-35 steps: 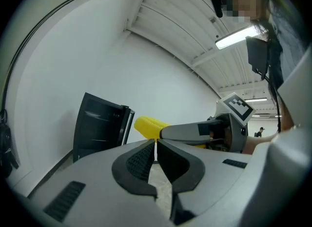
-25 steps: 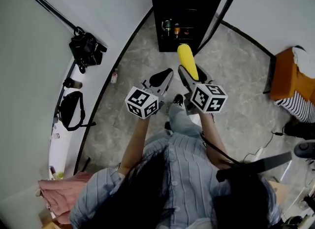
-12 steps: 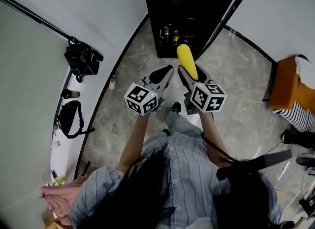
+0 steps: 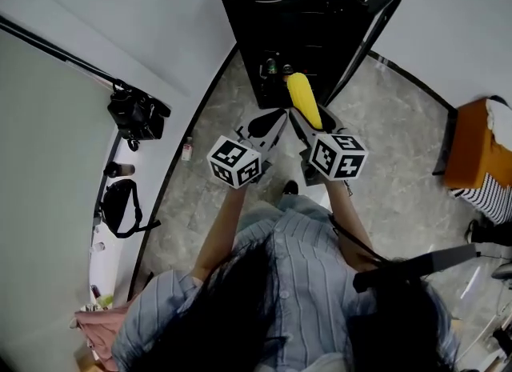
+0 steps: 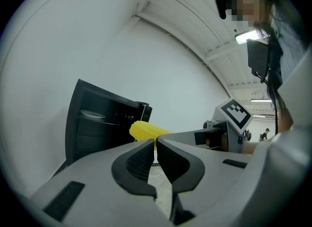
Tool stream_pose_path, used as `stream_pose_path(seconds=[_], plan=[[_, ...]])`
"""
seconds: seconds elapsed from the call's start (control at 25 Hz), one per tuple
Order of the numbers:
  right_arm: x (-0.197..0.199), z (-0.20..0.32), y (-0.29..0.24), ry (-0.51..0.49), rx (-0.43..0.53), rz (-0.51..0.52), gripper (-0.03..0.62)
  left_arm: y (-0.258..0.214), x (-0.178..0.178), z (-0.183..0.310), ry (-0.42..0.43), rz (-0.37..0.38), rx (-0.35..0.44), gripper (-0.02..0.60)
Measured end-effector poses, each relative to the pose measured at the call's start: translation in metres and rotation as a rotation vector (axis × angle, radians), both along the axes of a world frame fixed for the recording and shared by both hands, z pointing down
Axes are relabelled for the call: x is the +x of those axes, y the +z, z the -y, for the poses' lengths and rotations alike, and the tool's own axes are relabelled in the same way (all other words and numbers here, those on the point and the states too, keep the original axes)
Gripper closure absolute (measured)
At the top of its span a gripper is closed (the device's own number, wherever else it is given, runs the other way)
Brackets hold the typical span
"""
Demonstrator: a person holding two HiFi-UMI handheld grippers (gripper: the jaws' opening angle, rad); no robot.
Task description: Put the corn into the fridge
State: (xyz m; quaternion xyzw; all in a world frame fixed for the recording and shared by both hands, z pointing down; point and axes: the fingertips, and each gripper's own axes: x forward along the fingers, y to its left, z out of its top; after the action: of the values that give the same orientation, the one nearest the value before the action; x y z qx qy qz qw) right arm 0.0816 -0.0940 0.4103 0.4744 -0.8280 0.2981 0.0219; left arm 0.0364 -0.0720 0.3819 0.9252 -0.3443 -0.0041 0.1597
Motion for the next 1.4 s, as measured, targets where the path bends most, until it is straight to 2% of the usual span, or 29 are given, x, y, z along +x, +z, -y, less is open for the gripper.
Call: stream_pose_path(seconds=[0.68,0.96,1.4], plan=[[0.012,0.011,0.036,0.025,-0.075,0.018,0.338,0.038,-0.003,0.028,0.011,0.047,-0.060,0.574],[0.012,0.041,0.063,0.057,-0.087,-0.009,0.338,0.051,-0.014,0.058,0.042,0.056,-0.036,0.574],[0.010,0.129,0.109,0.096,-0.068,-0.033,0.338,0.091,-0.027,0.128,0.073,0.073,-0.007,0.574]])
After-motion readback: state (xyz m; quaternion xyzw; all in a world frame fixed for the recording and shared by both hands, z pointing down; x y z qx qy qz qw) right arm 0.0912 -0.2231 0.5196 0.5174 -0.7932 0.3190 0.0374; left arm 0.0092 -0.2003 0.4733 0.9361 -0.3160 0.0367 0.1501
